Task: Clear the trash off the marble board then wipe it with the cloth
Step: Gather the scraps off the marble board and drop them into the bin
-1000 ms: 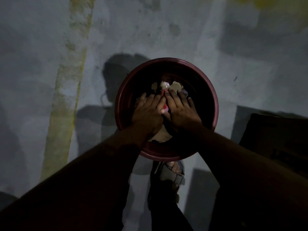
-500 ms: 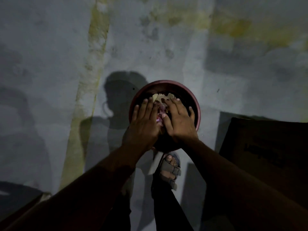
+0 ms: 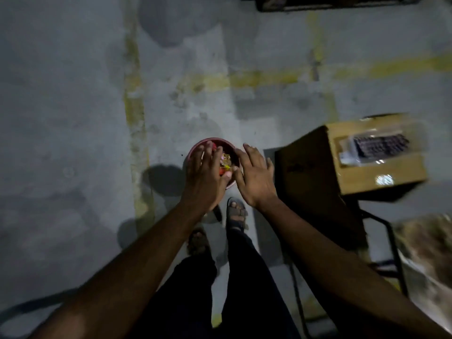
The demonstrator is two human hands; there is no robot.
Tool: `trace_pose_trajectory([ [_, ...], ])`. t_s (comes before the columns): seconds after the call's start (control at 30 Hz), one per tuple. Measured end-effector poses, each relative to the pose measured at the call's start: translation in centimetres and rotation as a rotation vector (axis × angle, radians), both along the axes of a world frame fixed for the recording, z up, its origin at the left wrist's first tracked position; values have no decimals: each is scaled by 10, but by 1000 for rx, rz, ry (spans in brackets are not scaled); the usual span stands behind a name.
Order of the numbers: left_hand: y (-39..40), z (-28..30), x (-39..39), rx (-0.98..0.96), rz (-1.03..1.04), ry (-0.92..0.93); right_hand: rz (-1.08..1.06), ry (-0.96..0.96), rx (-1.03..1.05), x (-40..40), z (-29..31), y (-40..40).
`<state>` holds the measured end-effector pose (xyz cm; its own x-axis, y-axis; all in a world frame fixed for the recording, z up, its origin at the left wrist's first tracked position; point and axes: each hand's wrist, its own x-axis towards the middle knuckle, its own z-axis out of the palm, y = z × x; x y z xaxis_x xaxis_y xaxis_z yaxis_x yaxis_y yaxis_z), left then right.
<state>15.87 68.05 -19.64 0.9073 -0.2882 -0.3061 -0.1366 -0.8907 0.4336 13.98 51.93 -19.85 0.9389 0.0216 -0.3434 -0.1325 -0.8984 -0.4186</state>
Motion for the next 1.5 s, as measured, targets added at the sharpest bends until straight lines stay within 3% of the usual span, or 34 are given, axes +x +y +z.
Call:
trace_pose_trajectory([
  [0.23,-60,160,-53,-83,-374,-176,-369,-138,-51,-126,148,-50],
  [0.47,-177,216,-140,-200,-795,-231,-814,-291,-103,-278,214,-134],
  [0.8,-378,192,-336,-230,-1184,-145,-1306,-322,-146,-510,198,-255],
  [0.93,-444,170,-416,-115,-1306,-136,-1400,-298,-103,-593,187,-308],
  [1.07,-485,166,-463,-56,-1271,-187,-1451,-240,-92,-654,181,-359],
  [1.27,-521,163,-451,-147,-1068,-209,-1424,-165,-93,-683,177,-448],
  [1.5,-558,148,-386,-172,-1158,-136,-1429,-86,-101,-689,171,-536],
])
